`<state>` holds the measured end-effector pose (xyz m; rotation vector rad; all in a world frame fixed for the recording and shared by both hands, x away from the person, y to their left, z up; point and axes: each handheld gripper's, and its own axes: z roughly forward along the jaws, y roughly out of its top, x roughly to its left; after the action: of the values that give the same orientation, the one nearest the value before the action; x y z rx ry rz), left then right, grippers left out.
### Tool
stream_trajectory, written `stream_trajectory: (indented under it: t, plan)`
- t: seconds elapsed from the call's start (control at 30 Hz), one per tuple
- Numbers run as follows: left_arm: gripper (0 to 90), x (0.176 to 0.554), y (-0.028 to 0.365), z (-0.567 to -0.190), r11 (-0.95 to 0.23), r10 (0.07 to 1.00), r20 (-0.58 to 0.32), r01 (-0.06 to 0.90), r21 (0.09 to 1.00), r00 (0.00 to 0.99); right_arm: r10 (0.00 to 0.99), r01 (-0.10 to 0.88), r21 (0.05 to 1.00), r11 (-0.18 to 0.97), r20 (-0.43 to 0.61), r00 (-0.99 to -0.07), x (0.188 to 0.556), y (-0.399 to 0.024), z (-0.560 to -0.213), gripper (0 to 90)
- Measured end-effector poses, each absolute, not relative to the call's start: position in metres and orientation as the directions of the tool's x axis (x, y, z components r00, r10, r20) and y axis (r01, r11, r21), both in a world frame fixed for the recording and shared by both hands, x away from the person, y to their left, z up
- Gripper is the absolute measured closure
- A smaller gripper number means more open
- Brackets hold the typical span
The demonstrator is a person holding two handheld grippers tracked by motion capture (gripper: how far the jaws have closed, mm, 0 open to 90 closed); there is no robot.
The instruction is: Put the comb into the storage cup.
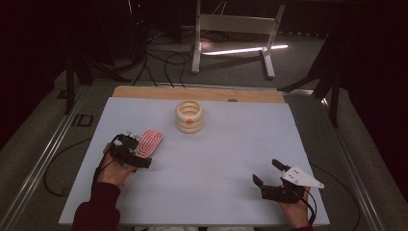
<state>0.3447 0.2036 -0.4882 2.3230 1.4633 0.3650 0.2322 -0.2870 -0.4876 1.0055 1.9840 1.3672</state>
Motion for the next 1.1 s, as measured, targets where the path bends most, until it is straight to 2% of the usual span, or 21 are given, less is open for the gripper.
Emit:
stream_trajectory:
  t: [0.13,0.5,0.63,0.77,1.1]
  plan:
    - [3.7,0.3471,0.2029,-0.492,-0.39,0.908,0.017,0.826,0.406,0.42,0.81,0.28,0.936,0.213,-0.009,-0.586,0.2322,-0.287,-0.4876,8.8]
    - [19.0,0.35,0.2034,-0.4943,-0.369,0.918,-0.007,0.858,0.356,0.397,0.81,0.283,0.934,0.217,-0.011,-0.587,0.2326,-0.2872,-0.488,8.8]
    - [27.7,0.3499,0.2032,-0.495,-0.369,0.916,-0.02,0.86,0.352,0.401,0.808,0.286,0.933,0.219,-0.009,-0.59,0.2333,-0.2871,-0.4885,8.8]
    - [42.6,0.3506,0.2036,-0.4949,-0.353,0.92,-0.042,0.873,0.338,0.389,0.807,0.288,0.932,0.22,-0.008,-0.59,0.2335,-0.2874,-0.4886,8.8]
    - [57.0,0.3514,0.2021,-0.4924,-0.356,0.924,-0.025,0.884,0.304,0.381,0.812,0.294,0.929,0.223,-0.01,-0.584,0.234,-0.2873,-0.4891,8.8]
